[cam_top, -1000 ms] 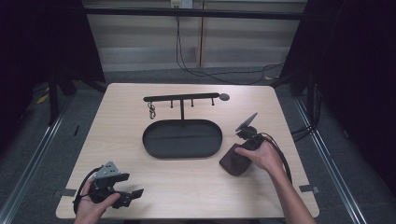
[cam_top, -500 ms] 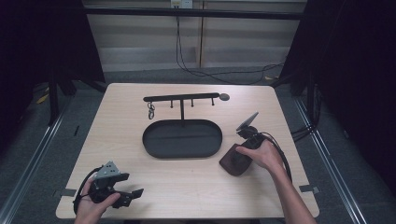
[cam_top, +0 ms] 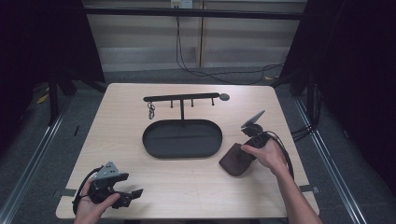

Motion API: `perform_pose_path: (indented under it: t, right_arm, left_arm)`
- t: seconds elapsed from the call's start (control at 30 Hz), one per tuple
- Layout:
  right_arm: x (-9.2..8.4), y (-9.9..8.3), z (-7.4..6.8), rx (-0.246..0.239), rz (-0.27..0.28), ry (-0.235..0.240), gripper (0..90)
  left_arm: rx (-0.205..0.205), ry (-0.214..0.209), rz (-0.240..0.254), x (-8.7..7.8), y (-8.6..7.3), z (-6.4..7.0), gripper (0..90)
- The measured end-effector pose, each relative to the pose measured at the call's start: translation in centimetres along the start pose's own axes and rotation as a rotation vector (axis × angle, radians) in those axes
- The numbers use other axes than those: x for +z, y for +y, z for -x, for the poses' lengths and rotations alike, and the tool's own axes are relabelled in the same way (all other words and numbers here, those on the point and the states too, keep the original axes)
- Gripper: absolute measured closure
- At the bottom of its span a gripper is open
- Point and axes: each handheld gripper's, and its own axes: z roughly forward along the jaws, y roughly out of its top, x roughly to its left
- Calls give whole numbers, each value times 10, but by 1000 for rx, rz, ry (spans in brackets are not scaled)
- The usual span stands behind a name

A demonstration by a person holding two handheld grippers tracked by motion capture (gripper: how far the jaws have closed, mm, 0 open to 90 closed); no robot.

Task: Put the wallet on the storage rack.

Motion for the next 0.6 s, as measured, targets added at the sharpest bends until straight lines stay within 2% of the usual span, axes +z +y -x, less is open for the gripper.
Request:
perform_pose_path:
  t: [0.07,0.23,0.5,0.57,0.6]
  right_arm:
    - [-3,-1,1,4,13,14,493]
    - [-15,-1,-1,-8,37,7,618]
    - [-24,1,-8,-26,35,-9,653]
    - [-27,2,-9,-30,40,-12,675]
    - [-28,2,-10,-34,44,-8,714]
  left_arm:
    - [-4,-4,0,0,0,0,170]
    - [-8,-8,2,0,0,-2,170]
    - [-10,-10,-1,0,-1,-1,172]
    - [-7,-6,-6,0,0,-1,172]
    - [-9,-8,-5,1,0,-1,173]
